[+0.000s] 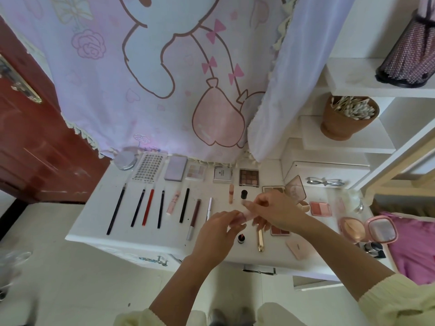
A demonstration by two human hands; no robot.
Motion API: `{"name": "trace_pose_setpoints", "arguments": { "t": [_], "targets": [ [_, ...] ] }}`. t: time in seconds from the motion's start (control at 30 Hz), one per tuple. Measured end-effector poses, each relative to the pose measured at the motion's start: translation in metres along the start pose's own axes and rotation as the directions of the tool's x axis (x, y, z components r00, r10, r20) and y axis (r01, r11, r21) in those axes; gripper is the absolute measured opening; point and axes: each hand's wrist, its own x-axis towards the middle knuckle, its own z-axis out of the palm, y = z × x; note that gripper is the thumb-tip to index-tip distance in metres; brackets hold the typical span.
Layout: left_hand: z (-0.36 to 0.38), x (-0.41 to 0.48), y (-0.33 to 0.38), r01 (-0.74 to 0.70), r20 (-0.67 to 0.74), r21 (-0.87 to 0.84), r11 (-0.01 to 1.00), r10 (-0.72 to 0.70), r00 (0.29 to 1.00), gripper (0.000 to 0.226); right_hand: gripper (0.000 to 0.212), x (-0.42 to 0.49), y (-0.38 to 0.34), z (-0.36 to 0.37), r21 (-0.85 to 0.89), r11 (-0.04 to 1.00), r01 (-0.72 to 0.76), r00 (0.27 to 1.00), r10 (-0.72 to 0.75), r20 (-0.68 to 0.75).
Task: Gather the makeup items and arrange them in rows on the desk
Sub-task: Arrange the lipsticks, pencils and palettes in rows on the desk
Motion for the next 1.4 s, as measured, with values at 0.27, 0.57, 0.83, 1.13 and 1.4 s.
{"name": "trace_pose_setpoints", "arguments": {
  "t": [0.27, 0.57, 0.83, 1.13, 1.4],
  "targets": [
    [-0.003, 0.000, 0.000, 0.022, 0.011, 0.007, 1.000, -0.022, 1.000, 0.021, 0.029, 0.000, 0.000, -0.003, 0.055, 0.998, 0.028, 0.999, -0.030, 0.044],
    [-0.019, 0.030, 0.020, -0.069, -0.001, 0.021, 0.997, 0.069, 0.998, 0.027, 0.022, 0.005, -0.025, -0.042, -0.137, 0.979, 0.153, 0.987, -0.144, 0.071],
    [-0.025, 0.058, 0.049, -0.176, 0.014, 0.060, 0.983, 0.175, 0.984, 0.025, 0.027, 0.000, -0.032, -0.074, -0.221, 0.972, 0.078, 0.995, -0.091, -0.051],
    [-0.041, 0.079, 0.068, -0.231, -0.005, 0.071, 0.970, 0.232, 0.973, 0.024, 0.027, -0.006, -0.042, -0.097, -0.250, 0.955, 0.162, 0.975, -0.194, -0.110],
    [-0.060, 0.094, 0.074, -0.266, -0.053, 0.160, 0.951, 0.277, 0.959, 0.029, 0.029, -0.002, -0.065, -0.105, -0.192, 0.971, 0.143, 0.977, -0.169, -0.128]
  ]
}}
